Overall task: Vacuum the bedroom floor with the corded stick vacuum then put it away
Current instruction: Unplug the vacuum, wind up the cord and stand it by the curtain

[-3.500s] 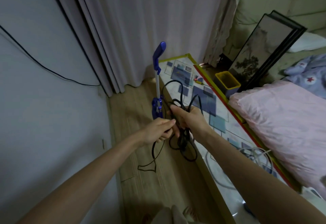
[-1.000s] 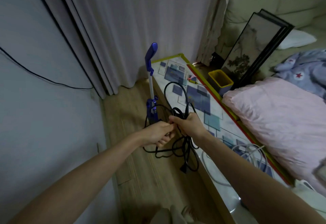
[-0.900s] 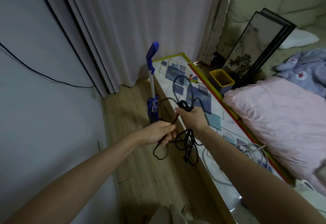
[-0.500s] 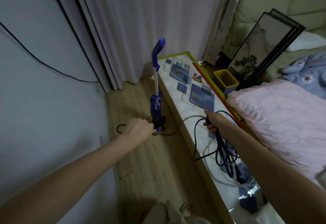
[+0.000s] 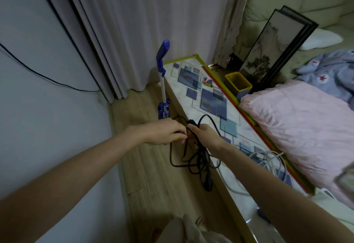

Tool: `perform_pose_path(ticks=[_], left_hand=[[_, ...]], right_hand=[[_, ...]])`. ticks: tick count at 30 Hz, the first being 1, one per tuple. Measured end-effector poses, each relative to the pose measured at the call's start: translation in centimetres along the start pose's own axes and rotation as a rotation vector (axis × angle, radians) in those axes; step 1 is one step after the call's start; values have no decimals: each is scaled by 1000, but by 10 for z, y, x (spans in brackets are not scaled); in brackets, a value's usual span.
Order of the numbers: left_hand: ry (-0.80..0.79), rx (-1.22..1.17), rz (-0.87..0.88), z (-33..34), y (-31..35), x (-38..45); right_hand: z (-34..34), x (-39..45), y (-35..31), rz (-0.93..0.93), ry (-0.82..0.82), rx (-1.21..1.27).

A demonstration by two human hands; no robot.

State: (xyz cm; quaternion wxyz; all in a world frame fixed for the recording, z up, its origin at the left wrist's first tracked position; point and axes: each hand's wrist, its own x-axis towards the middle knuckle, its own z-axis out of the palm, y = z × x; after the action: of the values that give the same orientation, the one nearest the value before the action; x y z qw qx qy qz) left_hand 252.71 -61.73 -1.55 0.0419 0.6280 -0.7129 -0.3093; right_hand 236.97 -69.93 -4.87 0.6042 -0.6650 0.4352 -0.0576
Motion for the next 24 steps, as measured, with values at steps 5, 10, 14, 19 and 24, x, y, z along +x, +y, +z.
perform_pose_path(ticks=[5, 10, 14, 19, 24], left_hand=[[-80, 3, -9, 25, 20, 1], [10, -172, -57, 22, 10, -7], [49, -196, -1, 14, 11, -11], [84, -24, -38, 10, -30, -41], [47, 85, -4, 13, -25, -21]], right_hand=[[4, -1, -2, 45, -29, 365], [3, -3, 0, -46, -40, 52], [5, -4, -5, -135, -117, -17], [-33, 0, 12, -84, -30, -239], [-30, -14, 11, 8, -245, -183]])
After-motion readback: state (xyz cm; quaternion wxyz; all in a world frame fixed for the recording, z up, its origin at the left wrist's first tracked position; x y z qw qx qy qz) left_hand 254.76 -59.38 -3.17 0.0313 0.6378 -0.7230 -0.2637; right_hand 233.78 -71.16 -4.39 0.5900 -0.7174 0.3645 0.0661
